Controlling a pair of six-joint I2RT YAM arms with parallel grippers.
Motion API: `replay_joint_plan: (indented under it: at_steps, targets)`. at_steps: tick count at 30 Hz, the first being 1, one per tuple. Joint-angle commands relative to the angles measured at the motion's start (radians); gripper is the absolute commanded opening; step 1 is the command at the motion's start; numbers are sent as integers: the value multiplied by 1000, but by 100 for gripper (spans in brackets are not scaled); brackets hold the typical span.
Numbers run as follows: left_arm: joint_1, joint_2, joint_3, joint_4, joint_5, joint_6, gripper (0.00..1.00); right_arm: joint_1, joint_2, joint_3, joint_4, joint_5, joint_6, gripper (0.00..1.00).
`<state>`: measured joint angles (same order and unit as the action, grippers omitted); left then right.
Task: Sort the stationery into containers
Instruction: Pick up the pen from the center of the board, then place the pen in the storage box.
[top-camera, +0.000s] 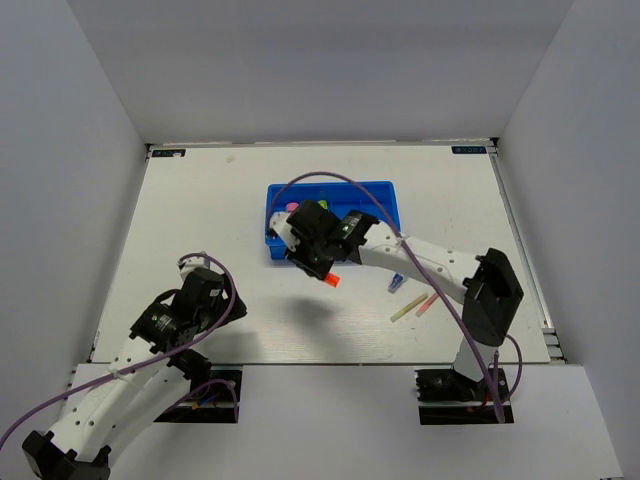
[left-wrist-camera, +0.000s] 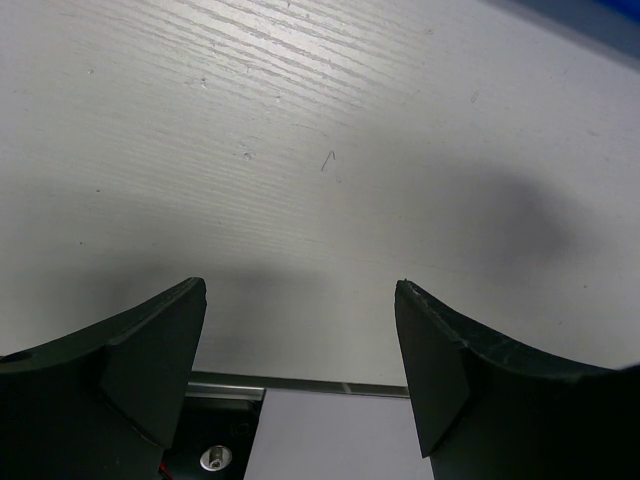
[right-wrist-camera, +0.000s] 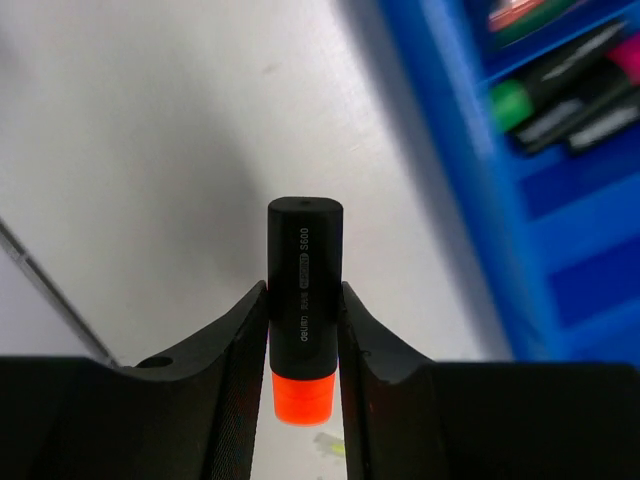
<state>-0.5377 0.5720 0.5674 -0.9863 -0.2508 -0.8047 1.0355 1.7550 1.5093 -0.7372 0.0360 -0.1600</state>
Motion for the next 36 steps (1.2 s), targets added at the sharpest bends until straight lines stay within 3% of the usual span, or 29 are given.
replay_joint_plan:
  at_steps: [1, 7, 14, 20, 28, 32, 36]
  targets:
    - [5, 0, 12, 14, -2, -2, 87, -25, -35, 81, -2, 139, -64, 0]
    - [5, 0, 14, 15, -2, -4, 87, -80, -2, 202, 90, 269, -116, 0]
    - [5, 5, 20, 17, -2, -7, 87, -182, 147, 301, 242, 249, -113, 0]
    - [5, 3, 15, 15, -5, -10, 87, -256, 305, 466, 262, 265, 91, 0]
    - [5, -3, 14, 12, -4, -10, 87, -316, 370, 479, 259, 228, 284, 0]
    - [5, 9, 11, 32, 8, -11, 87, -353, 396, 477, 214, 83, 391, 0]
    - [4, 26, 14, 44, 19, -13, 87, -371, 406, 473, 200, -19, 450, 8]
